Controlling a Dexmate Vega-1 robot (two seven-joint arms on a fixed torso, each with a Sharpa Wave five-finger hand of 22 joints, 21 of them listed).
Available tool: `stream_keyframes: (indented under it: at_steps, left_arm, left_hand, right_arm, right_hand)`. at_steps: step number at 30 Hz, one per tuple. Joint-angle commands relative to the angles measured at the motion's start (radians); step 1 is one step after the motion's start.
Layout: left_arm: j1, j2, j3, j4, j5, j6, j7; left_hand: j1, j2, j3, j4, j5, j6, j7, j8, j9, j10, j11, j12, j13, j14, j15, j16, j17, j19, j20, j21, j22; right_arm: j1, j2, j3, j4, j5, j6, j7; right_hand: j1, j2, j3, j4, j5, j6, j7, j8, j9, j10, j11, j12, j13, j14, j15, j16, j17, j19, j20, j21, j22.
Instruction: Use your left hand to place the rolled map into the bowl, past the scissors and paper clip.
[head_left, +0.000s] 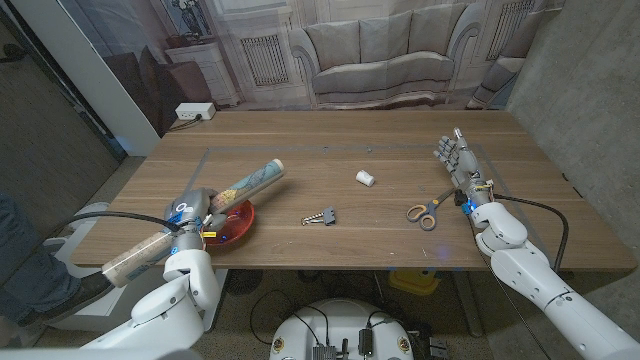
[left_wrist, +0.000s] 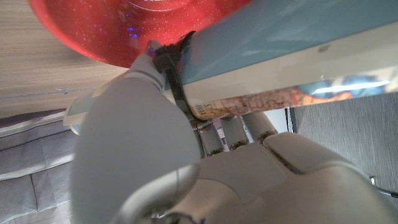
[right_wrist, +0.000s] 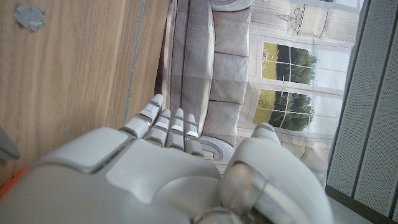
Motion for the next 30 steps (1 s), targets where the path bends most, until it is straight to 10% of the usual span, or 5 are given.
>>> stream_keyframes:
  at_steps: [1,30]
  left_arm:
    - [-0.037,-0.006,0.021,0.034,-0.003,-0.024,-0.011]
    - [-0.016,-0.032,0.000,0.049,-0.011,-0.047,0.006]
  left_hand:
    - [0.040,0.047,0.032,0.024,0.007,0.012,-0.001,-0.001,0.003,0.004,0.000,0.000,0.005,0.044,-0.134,-0.006,0.003,-0.008,-0.038,0.009,0.003]
    - [0.034,0.041,0.035,0.023,0.006,0.001,-0.005,-0.011,0.005,-0.006,0.001,-0.014,0.016,0.024,-0.132,-0.023,0.005,-0.036,-0.029,0.016,0.000]
  right_arm:
    - [0.002,0.001,-0.001,0.004,0.002,-0.007,-0.006]
    - [0.034,0.000,-0.020,0.018,0.002,-0.042,-0.002]
  right_hand:
    - [0.004,0.007,-0.003,0.002,-0.003,0.004,0.004,-0.002,0.006,0.008,-0.002,-0.001,0.004,0.006,-0.001,-0.003,0.002,0.007,0.001,-0.004,0.004]
    - [0.003,0.009,-0.004,0.001,-0.003,0.005,0.005,-0.002,0.006,0.008,0.000,-0.001,0.004,0.006,0.000,-0.003,0.002,0.010,0.000,-0.009,0.004]
